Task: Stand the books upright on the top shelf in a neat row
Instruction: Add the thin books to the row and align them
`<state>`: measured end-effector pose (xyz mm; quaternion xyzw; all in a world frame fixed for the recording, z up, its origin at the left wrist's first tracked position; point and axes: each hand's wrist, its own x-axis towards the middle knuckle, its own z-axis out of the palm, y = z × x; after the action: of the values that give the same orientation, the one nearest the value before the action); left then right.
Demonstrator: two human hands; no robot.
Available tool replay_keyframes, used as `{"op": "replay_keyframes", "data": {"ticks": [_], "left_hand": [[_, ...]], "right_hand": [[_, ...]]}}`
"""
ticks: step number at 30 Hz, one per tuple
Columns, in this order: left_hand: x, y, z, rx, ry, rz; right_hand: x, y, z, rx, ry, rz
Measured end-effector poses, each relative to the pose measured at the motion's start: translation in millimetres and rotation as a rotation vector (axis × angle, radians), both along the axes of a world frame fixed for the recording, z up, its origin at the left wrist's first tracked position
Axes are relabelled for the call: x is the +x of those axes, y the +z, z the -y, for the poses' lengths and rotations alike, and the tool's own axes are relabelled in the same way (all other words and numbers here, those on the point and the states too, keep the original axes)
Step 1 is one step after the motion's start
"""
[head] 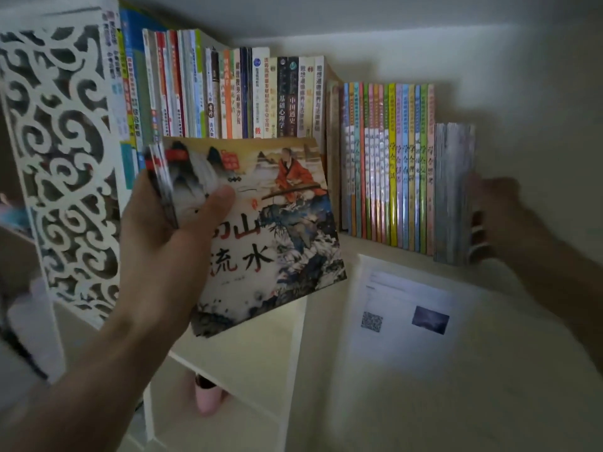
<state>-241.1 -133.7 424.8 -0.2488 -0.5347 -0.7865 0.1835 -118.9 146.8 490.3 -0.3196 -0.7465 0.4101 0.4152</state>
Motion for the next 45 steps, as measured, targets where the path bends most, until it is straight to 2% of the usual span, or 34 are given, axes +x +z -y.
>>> {"op": "replay_keyframes", "data": {"ticks": [3, 9, 11, 13, 14, 15, 17, 18, 21, 23, 25, 27, 30, 33, 37, 40, 42, 45], "left_hand": [[4.5, 7.3, -5.2, -0.018, -0.049, 0.053], [1.2, 7.6, -6.3, -0.071, -0.085, 0.070], [6.0, 7.8, -6.7, -0.070, -0.125, 0.072], [12.6, 6.9, -10.2, -0.052, -0.186, 0.077], [18.5, 8.3, -14.2, -0.046, -0.232, 0.081], [24.5, 10.0, -19.2, -0.043, -0.281, 0.072], [39.7, 14.9, -34.0, -0.049, -0.359, 0.017], [49.3, 19.6, -43.3, -0.047, -0.399, -0.030], [71.7, 39.8, -77.8, -0.054, -0.527, -0.266], [80.8, 55.8, -108.6, -0.124, -0.573, -0.438], [88.5, 68.9, -140.8, -0.203, -0.608, -0.531], [94.3, 72.3, -169.4, -0.268, -0.625, -0.539], [102.2, 60.8, -198.6, -0.355, -0.666, -0.419], [112.4, 48.9, -209.2, -0.373, -0.593, -0.344], [127.5, 42.0, -220.4, -0.265, -0.458, -0.303], [128.5, 39.6, -225.5, -0.236, -0.524, -0.268], [125.0, 41.1, -222.8, -0.362, -0.480, -0.317], [121.0, 44.1, -218.0, -0.561, -0.118, -0.492]], "right_hand": [[-26.1, -21.5, 18.2, 0.240, -0.099, 0.085], [-10.2, -16.0, 28.2, 0.203, -0.018, 0.132], [4.8, -22.4, 37.0, 0.319, -0.079, 0.157], [27.0, -34.8, 52.8, 0.440, -0.156, 0.046], [39.0, -40.1, 65.2, 0.402, -0.104, -0.039], [49.8, -43.8, 77.5, 0.279, 0.016, -0.113], [67.5, -43.5, 94.5, 0.004, 0.286, -0.143], [76.1, -40.4, 92.8, -0.028, 0.352, -0.125], [103.4, -13.3, 72.1, 0.087, 0.335, -0.221], [119.4, 5.6, 46.4, 0.149, 0.309, -0.317], [128.7, 14.6, 17.0, 0.191, 0.258, -0.322], [134.7, 9.2, -13.7, 0.159, 0.196, -0.279], [143.7, -8.4, -43.3, 0.104, 0.168, -0.242], [144.4, -19.0, -54.7, 0.080, 0.146, -0.238], [131.6, -21.0, -56.1, -0.008, 0.162, -0.294], [120.6, -18.0, -62.4, -0.088, 0.152, -0.304], [112.1, -9.3, -68.8, -0.072, 0.161, -0.217], [86.7, -1.4, -90.8, -0.126, 0.226, -0.192]]}}
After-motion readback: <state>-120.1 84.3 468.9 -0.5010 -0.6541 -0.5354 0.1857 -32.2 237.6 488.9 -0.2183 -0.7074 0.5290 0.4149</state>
